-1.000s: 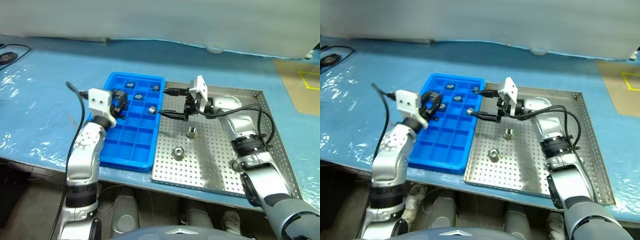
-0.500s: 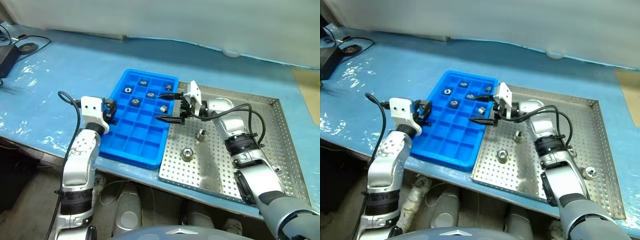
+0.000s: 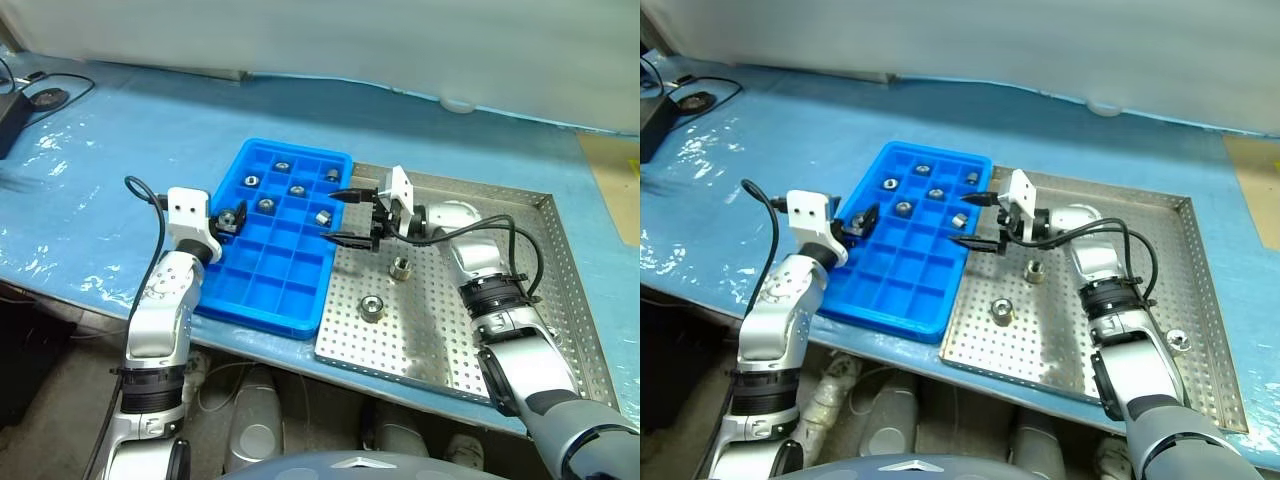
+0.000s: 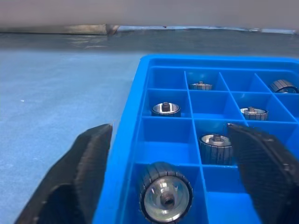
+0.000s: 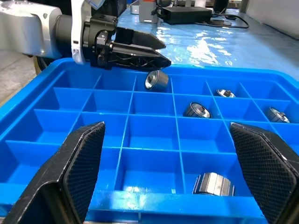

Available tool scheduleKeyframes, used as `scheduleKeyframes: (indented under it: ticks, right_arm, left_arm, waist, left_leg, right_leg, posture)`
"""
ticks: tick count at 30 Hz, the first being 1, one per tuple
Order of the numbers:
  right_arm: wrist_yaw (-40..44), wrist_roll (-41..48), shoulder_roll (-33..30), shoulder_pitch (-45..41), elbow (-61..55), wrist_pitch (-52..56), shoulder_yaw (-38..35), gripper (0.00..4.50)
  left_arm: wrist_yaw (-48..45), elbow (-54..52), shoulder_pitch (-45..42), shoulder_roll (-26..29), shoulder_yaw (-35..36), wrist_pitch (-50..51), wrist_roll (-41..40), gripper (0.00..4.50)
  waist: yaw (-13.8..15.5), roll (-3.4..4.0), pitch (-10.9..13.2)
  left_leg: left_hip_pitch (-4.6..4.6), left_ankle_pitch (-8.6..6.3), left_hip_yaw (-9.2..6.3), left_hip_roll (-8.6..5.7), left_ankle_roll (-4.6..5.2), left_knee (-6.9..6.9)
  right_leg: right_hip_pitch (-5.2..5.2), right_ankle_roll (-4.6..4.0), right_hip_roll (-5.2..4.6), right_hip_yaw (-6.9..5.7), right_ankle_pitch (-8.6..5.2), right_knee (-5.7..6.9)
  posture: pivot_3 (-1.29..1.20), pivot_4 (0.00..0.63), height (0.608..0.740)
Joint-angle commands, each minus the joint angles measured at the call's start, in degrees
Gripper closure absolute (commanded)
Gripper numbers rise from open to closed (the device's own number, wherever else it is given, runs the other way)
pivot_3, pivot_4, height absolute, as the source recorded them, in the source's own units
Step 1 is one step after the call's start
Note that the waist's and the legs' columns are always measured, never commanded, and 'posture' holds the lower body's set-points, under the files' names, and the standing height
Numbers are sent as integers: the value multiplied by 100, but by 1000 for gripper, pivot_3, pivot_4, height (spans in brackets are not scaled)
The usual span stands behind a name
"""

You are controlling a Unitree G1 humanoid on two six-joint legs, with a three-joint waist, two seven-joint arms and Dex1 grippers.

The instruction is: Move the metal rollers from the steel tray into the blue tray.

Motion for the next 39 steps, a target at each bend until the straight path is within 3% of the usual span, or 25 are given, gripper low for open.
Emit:
scheduleKeyframes:
  ticks: [1, 6, 9, 15, 19, 25, 32, 35, 39]
  right_arm:
    - [-182, 171, -235, 224, -700, 182, -309, 0]
    - [-616, 305, -697, 1039, -1841, 665, -663, 0]
    - [-939, 407, -862, 1570, -2579, 982, -869, 0]
    - [-1387, 469, -1265, 2588, -3766, 1605, -1122, 0]
    - [-1700, 441, -1446, 3152, -4197, 1677, -1349, 0]
    - [-2016, 478, -1441, 3535, -4426, 1684, -1535, 0]
    - [-2192, 432, -1386, 3639, -4380, 1492, -1523, 0]
    - [-2230, 435, -1372, 3579, -4295, 1401, -1509, 0]
    - [-2221, 447, -1382, 3516, -4236, 1358, -1444, 0]
  left_arm:
    - [-892, 135, -443, 354, -236, -255, -338, 515]
    - [-2729, 978, -1211, 472, -1025, -570, -803, 515]
    - [-3916, 1314, -1553, 473, -1394, -571, -1193, 515]
    - [-5520, 2331, -2442, 469, -2108, -470, -1236, 515]
    - [-6674, 2942, -2967, 636, -2955, -276, -832, 515]
    - [-7371, 3574, -3344, 789, -3883, -722, 75, 515]
    - [-7074, 4078, -3394, 768, -4419, -1816, 1206, 515]
    - [-7073, 4064, -3338, 708, -4509, -2067, 1395, 1125]
    - [-7221, 3925, -3245, 749, -4591, -2334, 1564, 2412]
  waist:
    - [-2, 0, 0]
    - [-87, 8, -5]
    - [-326, 8, -5]
    - [-833, 19, -11]
    - [-1025, 22, -13]
    - [-1202, 23, -14]
    - [-1247, 23, -14]
    - [-1258, 24, -15]
    - [-1252, 25, -16]
  left_leg:
    - [0, 0, 0, 0, 0, 2]
    - [4, 0, 2, -12, 0, 12]
    - [6, 10, 4, -13, -15, 12]
    - [44, 18, 16, -11, -28, -20]
    - [91, 11, 48, -13, -16, -34]
    - [122, 0, 102, -17, 2, -39]
    - [140, -7, 130, -17, 12, -39]
    - [151, -8, 143, -17, 13, -40]
    - [153, -8, 146, -17, 14, -40]
  right_leg:
    - [2, 0, 0, 0, 0, 1]
    - [14, 2, -8, 9, 1, 0]
    - [14, 3, -7, 12, 1, -1]
    - [17, 3, 2, 29, 1, -1]
    - [31, 3, 3, 62, 1, -4]
    - [29, 6, 3, 115, 1, -8]
    - [30, 6, 3, 140, 1, -10]
    - [31, 7, 3, 152, 0, -9]
    - [33, 8, 3, 154, 0, -9]
  posture:
    - [231, 150, 740]
    - [39, 150, 740]
    - [-28, 150, 740]
    - [-181, 150, 740]
    - [-260, 150, 740]
    - [-303, 150, 740]
    - [-308, 150, 740]
    - [-303, 150, 740]
    - [-290, 150, 740]
